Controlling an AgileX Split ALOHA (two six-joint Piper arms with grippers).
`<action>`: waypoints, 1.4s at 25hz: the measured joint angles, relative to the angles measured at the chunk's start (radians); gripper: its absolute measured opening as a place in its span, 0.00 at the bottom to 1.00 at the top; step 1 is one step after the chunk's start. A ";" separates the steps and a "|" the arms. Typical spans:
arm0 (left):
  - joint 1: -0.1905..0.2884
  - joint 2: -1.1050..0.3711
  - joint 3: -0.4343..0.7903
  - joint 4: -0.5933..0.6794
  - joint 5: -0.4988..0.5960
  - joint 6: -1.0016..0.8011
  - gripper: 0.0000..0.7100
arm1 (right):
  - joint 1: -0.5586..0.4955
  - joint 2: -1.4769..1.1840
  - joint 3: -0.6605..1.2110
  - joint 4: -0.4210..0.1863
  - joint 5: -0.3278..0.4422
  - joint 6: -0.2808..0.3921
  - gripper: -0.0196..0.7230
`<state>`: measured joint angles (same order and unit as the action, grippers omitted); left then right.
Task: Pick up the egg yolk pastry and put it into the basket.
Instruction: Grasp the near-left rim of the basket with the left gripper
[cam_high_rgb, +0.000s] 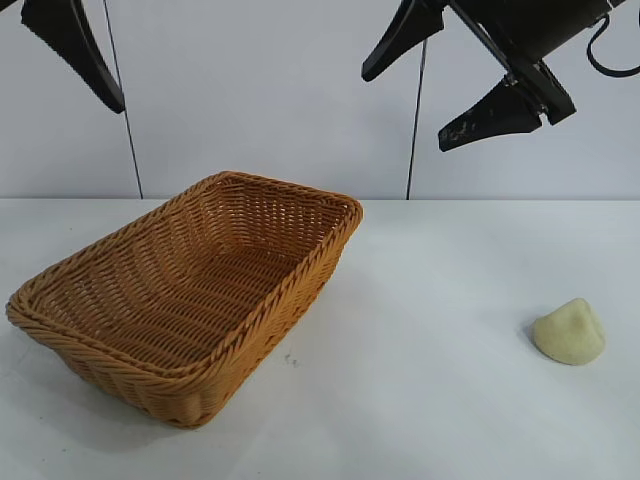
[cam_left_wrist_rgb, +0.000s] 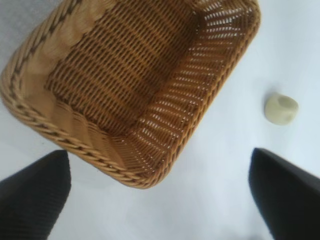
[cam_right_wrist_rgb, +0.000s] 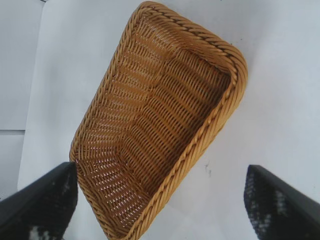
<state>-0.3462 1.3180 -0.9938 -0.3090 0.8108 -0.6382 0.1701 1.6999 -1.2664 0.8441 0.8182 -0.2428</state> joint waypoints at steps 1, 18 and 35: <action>-0.021 0.000 0.016 0.033 -0.002 -0.074 0.98 | 0.000 0.000 0.000 0.000 0.000 0.000 0.89; -0.106 0.105 0.189 0.291 -0.181 -0.768 0.98 | 0.000 0.000 0.000 0.000 0.000 0.000 0.89; -0.045 0.428 0.189 0.137 -0.389 -0.615 0.98 | 0.000 0.000 0.000 0.000 0.001 0.000 0.89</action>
<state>-0.3914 1.7459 -0.8051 -0.1719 0.4222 -1.2530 0.1701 1.6999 -1.2664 0.8441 0.8191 -0.2428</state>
